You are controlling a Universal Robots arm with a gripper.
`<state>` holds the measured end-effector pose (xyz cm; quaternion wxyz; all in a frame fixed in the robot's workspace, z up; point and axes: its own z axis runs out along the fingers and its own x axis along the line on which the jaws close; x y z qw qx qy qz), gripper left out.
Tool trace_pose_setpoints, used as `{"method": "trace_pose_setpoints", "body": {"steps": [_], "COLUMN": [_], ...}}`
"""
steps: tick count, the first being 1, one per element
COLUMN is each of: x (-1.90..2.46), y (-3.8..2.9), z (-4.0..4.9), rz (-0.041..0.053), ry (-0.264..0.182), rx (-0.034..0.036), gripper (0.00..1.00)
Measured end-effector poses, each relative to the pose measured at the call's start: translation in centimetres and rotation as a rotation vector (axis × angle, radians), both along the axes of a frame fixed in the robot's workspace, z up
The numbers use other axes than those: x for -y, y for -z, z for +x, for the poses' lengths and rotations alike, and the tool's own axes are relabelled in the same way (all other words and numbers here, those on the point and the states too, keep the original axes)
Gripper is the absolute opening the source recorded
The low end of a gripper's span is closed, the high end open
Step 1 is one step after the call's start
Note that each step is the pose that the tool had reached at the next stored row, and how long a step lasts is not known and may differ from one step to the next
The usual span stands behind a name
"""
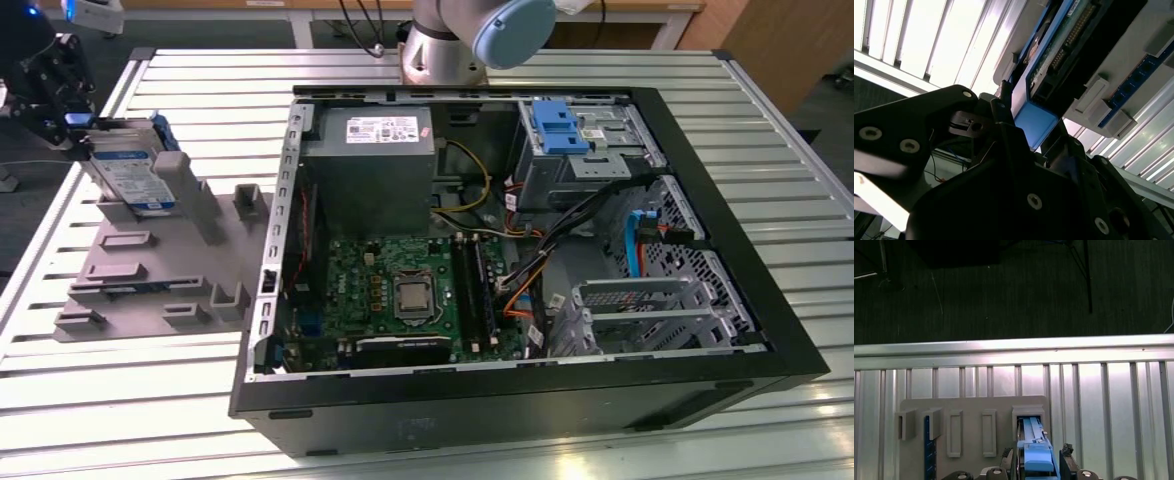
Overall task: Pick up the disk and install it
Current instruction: 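Pick up the disk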
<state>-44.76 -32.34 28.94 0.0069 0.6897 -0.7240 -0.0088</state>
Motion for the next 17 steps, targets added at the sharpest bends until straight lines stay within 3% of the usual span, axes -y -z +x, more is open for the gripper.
{"method": "trace_pose_setpoints", "body": {"steps": [11, 13, 14, 17], "x": [0.01, 0.01, 0.01, 0.01], "y": [0.02, 0.02, 0.02, 0.02], "z": [0.06, 0.06, 0.06, 0.06], "rz": [-0.0001, -0.0001, -0.0001, -0.0002], "ry": [0.001, 0.002, 0.002, 0.001], "rx": [-0.0003, -0.0004, -0.0003, -0.0004], "gripper": [0.48, 0.47, 0.4, 0.4]}}
